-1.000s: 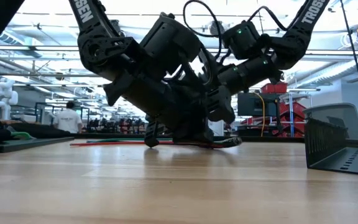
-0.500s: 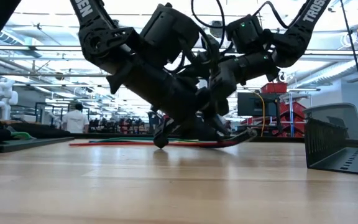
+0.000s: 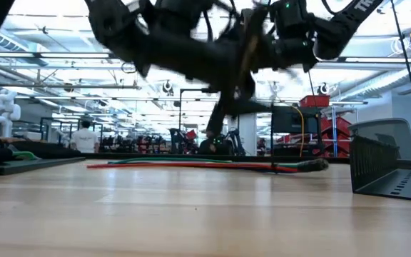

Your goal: Ziptie cables

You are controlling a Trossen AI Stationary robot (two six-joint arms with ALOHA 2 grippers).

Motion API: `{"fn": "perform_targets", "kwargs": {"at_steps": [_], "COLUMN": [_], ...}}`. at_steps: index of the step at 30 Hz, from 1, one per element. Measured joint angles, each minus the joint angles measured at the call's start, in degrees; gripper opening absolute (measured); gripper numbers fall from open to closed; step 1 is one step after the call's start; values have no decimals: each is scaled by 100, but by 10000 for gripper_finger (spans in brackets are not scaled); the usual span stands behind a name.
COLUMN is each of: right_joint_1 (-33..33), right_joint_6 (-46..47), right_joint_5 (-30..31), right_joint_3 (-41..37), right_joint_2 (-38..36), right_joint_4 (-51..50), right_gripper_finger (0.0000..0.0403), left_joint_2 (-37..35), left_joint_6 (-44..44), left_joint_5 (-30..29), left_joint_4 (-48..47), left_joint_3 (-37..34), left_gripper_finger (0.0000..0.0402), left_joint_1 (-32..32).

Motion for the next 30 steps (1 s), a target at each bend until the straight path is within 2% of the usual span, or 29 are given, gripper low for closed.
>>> {"fn": "perform_targets", "kwargs": {"at_steps": [3, 6, 10, 14, 16, 18, 20, 22, 24, 26, 30], "right_joint_1": [-280, -568, -869, -918, -870, -792, -442, -172, 134, 601, 1661], "right_joint_6": [-492, -1089, -1815, -2418, -2951, -3412, -3611, -3203, -2200, -929, 1140], "right_joint_5": [153, 440, 345, 123, 654, 1488, 2117, 2196, 2336, 2655, 2686], "right_joint_3": [249, 638, 1324, 2095, 2434, 2844, 3170, 3304, 3159, 2895, 2513], "right_joint_2": [-210, -352, -370, -430, -550, -527, -597, -626, -572, -516, -303], "right_joint_4": [-380, -1306, -2477, -3871, -5147, -6336, -7526, -8604, -9208, -9157, -9241], "right_gripper_finger": [306, 307, 307, 307, 306, 306, 306, 306, 306, 306, 306], "left_joint_2": [-493, -1078, -2180, -3377, -3986, -4569, -4925, -5385, -5589, -5854, -6354], "left_joint_6": [-40, -6, 399, 1570, 2181, 2823, 3455, 4107, 4656, 4936, 5469], "left_joint_5": [599, 773, 672, -14, -719, -1230, -1671, -2032, -2032, -1941, -1782], "left_joint_4": [-21, -496, -2124, -4150, -4897, -5382, -5921, -5937, -6051, -6175, -6444], "left_joint_3": [13, 12, 2, 0, 0, 49, 24, 24, 17, 17, 15], "left_gripper_finger": [246, 246, 246, 246, 246, 246, 246, 246, 246, 246, 246], "left_joint_1": [-81, -134, 14, 252, 363, 472, 517, 634, 703, 736, 946]}}
